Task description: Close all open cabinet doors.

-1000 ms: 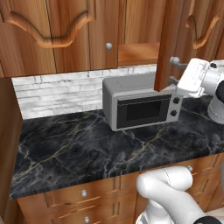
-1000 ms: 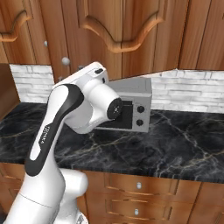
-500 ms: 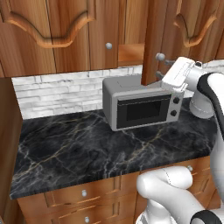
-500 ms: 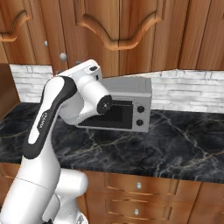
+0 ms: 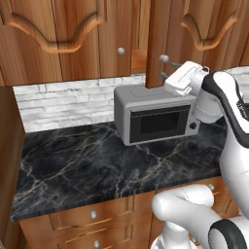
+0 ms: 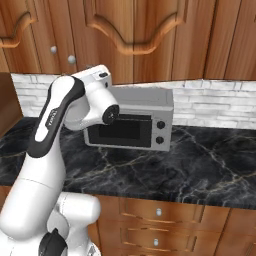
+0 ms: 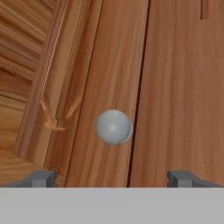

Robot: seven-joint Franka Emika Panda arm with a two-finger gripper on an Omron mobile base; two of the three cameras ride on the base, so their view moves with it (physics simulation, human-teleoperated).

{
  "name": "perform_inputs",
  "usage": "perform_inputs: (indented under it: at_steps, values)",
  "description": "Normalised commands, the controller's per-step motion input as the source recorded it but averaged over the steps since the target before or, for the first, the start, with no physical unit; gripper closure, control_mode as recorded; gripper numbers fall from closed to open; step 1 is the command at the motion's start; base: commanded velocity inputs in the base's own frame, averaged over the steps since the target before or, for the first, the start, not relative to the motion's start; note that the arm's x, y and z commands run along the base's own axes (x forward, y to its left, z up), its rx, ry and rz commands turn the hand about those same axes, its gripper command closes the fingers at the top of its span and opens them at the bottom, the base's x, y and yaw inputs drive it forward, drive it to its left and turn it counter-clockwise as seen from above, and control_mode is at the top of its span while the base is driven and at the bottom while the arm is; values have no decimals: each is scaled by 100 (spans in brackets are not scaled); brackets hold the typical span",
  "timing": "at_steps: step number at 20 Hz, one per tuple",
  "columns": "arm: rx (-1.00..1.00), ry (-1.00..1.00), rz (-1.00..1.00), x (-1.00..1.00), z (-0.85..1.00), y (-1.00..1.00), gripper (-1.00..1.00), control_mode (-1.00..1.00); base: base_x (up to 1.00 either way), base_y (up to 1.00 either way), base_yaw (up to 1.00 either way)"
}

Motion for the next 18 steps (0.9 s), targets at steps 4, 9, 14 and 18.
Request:
perform_inputs:
  at_steps: [4,9,14,18]
  values:
    - [8,2,0,45,16,37,-100,-100,0,0,0]
    - [8,3,0,48,8,36,-100,-100,0,0,0]
    - [9,3,0,51,7,35,-100,-100,0,0,0]
    - [9,3,0,53,8,32,-100,-100,0,0,0]
